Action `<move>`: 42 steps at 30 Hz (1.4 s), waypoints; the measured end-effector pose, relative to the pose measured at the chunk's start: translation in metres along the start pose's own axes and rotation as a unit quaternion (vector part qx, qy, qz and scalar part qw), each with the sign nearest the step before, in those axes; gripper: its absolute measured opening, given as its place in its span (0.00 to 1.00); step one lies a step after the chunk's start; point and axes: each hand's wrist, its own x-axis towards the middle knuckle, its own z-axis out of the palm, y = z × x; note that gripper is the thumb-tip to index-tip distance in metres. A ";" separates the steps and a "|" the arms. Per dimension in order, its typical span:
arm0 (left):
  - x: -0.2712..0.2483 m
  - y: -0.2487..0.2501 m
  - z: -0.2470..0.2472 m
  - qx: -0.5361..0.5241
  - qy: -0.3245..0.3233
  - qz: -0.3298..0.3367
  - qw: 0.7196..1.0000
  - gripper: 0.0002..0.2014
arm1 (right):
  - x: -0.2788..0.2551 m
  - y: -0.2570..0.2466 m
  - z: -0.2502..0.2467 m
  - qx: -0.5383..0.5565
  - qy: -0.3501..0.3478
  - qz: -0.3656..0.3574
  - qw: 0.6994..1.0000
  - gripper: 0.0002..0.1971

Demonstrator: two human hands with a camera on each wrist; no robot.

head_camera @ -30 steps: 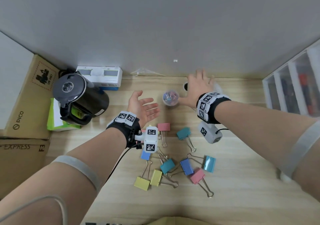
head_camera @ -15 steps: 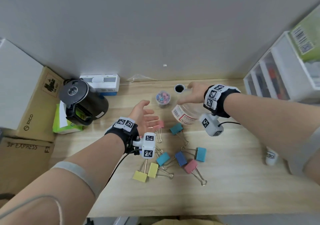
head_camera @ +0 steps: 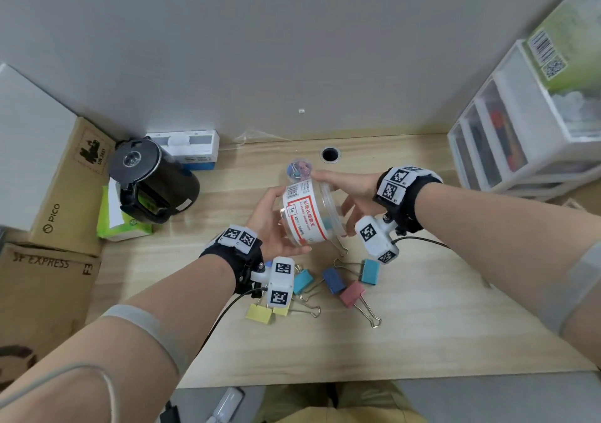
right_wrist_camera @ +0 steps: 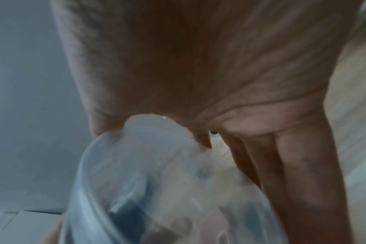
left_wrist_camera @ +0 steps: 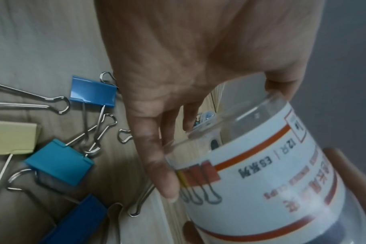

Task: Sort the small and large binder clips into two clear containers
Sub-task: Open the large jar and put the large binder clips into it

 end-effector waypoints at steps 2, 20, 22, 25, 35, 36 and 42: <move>0.001 -0.002 0.000 0.004 0.021 0.005 1.000 0.35 | 0.000 0.004 0.002 -0.018 0.010 -0.010 1.000 0.47; 0.008 -0.006 -0.011 -0.053 0.114 0.019 0.992 0.30 | 0.006 0.049 -0.031 -0.423 0.227 -0.147 0.865 0.67; 0.009 -0.008 -0.013 -0.066 0.108 0.020 0.992 0.30 | 0.014 0.065 -0.037 -0.459 0.261 -0.103 0.843 0.67; 0.013 -0.015 -0.021 -0.089 0.098 0.012 0.991 0.33 | 0.027 0.085 -0.040 -0.470 0.307 -0.048 0.826 0.63; 0.018 -0.045 -0.045 -0.147 0.084 -0.014 0.986 0.38 | 0.066 0.124 -0.031 -0.471 0.323 0.027 0.821 0.52; 0.018 -0.045 -0.046 -0.142 0.088 -0.015 0.986 0.39 | 0.067 0.125 -0.030 -0.464 0.323 0.023 0.825 0.52; 0.016 -0.041 -0.046 -0.132 0.086 -0.015 0.987 0.39 | 0.058 0.119 -0.025 -0.456 0.331 -0.056 0.824 0.49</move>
